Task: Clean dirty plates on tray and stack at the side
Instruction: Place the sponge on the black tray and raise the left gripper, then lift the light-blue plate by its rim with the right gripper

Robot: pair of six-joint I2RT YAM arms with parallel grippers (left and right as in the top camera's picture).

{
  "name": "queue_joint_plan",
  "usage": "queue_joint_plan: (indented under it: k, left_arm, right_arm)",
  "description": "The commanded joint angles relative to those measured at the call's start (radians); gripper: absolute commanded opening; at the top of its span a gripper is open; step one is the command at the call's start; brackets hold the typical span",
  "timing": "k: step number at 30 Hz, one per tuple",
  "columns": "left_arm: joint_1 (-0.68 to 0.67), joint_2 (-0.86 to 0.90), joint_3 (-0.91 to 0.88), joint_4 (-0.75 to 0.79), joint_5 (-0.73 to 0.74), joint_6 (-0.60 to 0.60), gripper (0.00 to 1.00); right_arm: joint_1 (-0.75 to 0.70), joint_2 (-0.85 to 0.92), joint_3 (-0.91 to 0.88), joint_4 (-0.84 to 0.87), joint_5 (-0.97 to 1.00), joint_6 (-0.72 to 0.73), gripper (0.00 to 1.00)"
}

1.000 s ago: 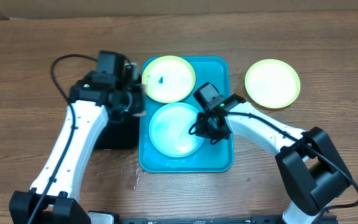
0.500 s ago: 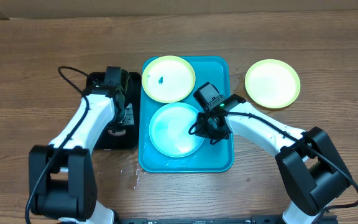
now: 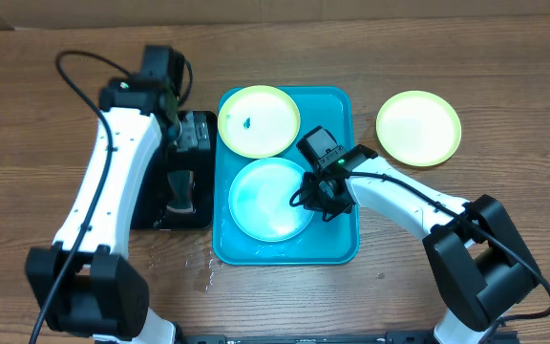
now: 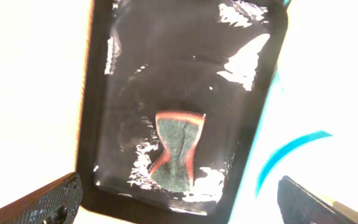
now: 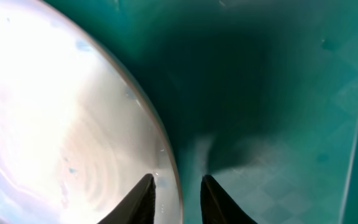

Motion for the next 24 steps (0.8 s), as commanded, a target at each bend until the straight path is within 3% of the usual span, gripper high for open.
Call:
queue_joint_plan:
  k: [1, 7, 14, 24]
  left_arm:
    - [0.02, -0.078, 0.145, -0.051, 0.024, -0.03, 1.0]
    - [0.097, -0.18, 0.187, -0.075, 0.019, -0.03, 1.0]
    - [0.207, -0.196, 0.185, -0.115, 0.02, -0.03, 1.0]
    - [0.221, -0.195, 0.183, -0.138, 0.02, -0.029, 1.0]
  right_arm:
    - [0.007, -0.009, -0.01, 0.018, 0.007, 0.0, 0.29]
    - [0.006, -0.009, -0.032, 0.042, 0.007, 0.008, 0.27]
    - [0.006, -0.009, -0.032, 0.045, 0.006, 0.008, 0.04]
    - [0.006, -0.009, -0.032, 0.045, 0.006, 0.008, 0.04]
